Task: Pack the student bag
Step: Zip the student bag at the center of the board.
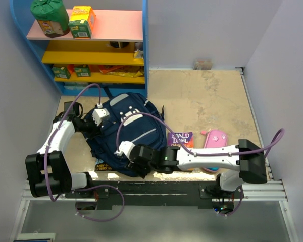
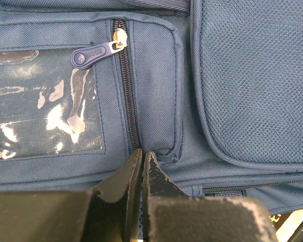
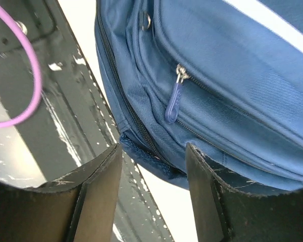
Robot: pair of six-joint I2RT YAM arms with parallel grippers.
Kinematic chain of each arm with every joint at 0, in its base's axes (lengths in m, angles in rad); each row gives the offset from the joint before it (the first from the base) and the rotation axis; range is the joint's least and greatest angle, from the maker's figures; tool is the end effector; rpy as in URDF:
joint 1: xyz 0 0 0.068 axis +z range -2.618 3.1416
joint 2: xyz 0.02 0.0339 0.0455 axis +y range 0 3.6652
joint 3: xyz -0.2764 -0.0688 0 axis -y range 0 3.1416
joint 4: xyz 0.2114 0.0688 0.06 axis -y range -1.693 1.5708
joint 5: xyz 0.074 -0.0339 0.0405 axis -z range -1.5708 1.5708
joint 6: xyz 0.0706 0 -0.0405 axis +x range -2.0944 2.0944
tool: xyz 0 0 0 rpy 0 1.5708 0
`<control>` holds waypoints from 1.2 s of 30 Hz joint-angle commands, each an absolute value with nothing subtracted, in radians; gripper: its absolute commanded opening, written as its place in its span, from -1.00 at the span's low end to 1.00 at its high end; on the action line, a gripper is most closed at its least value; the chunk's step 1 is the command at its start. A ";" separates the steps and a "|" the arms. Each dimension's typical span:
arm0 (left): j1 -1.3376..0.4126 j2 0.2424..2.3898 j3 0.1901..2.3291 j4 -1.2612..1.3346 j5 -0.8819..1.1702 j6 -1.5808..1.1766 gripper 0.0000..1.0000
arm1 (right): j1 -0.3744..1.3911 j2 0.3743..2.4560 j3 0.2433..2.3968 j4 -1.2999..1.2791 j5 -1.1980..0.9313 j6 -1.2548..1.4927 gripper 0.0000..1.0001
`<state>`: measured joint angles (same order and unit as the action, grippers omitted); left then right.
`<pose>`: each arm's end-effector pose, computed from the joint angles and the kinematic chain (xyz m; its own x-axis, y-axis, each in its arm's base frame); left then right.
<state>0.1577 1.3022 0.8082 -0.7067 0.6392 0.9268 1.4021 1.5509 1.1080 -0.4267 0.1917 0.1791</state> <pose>0.2125 -0.0089 0.2108 -0.4832 0.5731 -0.6619 0.7886 0.6133 -0.0447 0.0676 0.3168 0.2440 -0.2950 -0.6902 -0.6607 -0.9091 0.4156 -0.0283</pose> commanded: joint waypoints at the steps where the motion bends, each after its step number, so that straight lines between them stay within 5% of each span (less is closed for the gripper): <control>1: 0.173 1.278 0.844 -0.684 0.635 0.951 -1.00 | 1.370 1.485 1.212 -0.434 0.192 0.216 0.11; 36: 0.173 1.258 0.839 -0.696 0.647 0.956 -0.99 | 1.267 1.692 1.229 -0.364 0.040 0.311 -0.15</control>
<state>0.1577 1.2846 0.8082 -0.7109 0.6399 0.9283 1.2644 1.6581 1.2224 -0.3985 0.0345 0.2867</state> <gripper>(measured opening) 0.064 0.443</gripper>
